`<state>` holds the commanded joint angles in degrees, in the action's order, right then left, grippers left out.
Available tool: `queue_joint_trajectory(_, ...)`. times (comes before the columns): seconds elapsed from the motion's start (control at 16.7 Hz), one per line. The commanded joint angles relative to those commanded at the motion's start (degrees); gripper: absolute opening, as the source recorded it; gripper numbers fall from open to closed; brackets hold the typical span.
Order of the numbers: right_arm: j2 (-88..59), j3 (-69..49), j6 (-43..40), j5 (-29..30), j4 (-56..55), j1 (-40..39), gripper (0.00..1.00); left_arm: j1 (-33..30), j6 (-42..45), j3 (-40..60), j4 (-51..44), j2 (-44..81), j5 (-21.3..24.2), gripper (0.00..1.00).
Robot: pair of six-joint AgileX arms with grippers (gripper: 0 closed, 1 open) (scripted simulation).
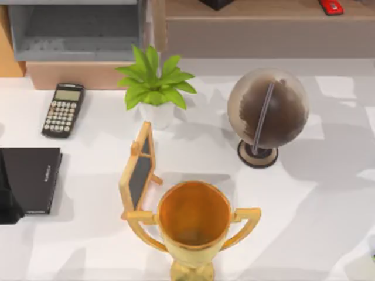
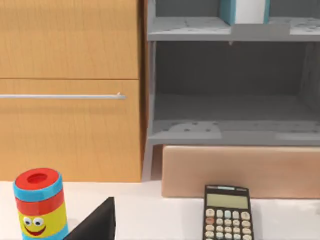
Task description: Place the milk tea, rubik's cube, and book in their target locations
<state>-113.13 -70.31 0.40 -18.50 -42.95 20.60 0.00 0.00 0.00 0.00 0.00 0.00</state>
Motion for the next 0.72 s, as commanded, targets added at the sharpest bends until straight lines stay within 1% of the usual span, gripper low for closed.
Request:
queue_joint_trajectory(0.36,6.6,8.6,0.1,-1.8,-2.4,1.6,0.00,0.0,0.0,0.0,0.0,0.0,0.0,1.00)
queue_joint_trajectory(0.72,6.6,9.2,0.1,-2.0,-3.1,1.4,0.00,0.0,0.0,0.0,0.0,0.0,0.0,1.00)
